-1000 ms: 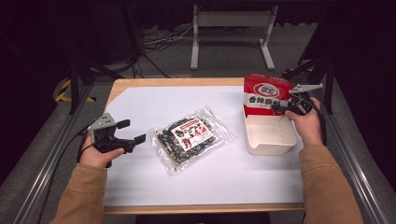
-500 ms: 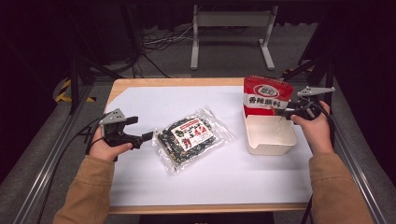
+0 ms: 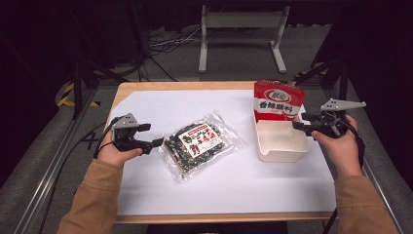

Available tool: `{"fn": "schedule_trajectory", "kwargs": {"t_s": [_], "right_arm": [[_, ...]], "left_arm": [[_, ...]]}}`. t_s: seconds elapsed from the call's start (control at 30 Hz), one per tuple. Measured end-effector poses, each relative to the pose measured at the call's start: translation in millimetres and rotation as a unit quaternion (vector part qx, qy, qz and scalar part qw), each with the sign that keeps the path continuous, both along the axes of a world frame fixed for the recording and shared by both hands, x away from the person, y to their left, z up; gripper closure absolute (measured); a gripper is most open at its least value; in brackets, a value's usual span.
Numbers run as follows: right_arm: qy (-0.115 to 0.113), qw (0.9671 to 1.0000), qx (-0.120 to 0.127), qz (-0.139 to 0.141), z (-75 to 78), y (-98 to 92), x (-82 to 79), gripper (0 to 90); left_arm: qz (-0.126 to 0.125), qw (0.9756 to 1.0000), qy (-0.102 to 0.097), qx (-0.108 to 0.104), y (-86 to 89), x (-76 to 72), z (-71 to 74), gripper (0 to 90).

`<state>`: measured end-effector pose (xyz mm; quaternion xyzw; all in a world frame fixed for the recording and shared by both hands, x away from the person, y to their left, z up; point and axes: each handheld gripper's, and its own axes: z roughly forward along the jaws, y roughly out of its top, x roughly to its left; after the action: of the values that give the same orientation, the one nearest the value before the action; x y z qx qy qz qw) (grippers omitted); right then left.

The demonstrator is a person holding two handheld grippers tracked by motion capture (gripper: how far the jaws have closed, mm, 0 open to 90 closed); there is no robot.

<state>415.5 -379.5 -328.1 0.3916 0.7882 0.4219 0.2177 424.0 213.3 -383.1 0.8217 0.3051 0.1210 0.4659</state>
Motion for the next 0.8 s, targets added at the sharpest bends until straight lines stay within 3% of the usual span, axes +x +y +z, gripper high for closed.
{"fn": "schedule_trajectory", "kwargs": {"t_s": [0.27,0.4,0.57,0.8], "right_arm": [[-0.008,0.9993,0.007,0.036,1.8,18.7,-17.4,46.5],[-0.018,0.9986,0.001,0.049,4.5,28.8,-27.1,46.9],[-0.019,0.9975,0.001,0.068,1.4,37.9,-34.9,47.0],[-0.017,0.9954,0.015,0.093,-4.6,48.2,-47.5,48.3]], "left_arm": [[-0.006,0.9997,0.023,0.012,0.4,1.4,0.5,24.0],[-0.013,0.9994,0.032,0.003,0.0,1.5,1.7,28.9],[-0.014,0.9994,0.029,0.009,1.0,-0.4,2.1,28.4],[-0.008,0.9997,0.023,-0.003,-1.0,-2.1,2.5,24.1]]}}
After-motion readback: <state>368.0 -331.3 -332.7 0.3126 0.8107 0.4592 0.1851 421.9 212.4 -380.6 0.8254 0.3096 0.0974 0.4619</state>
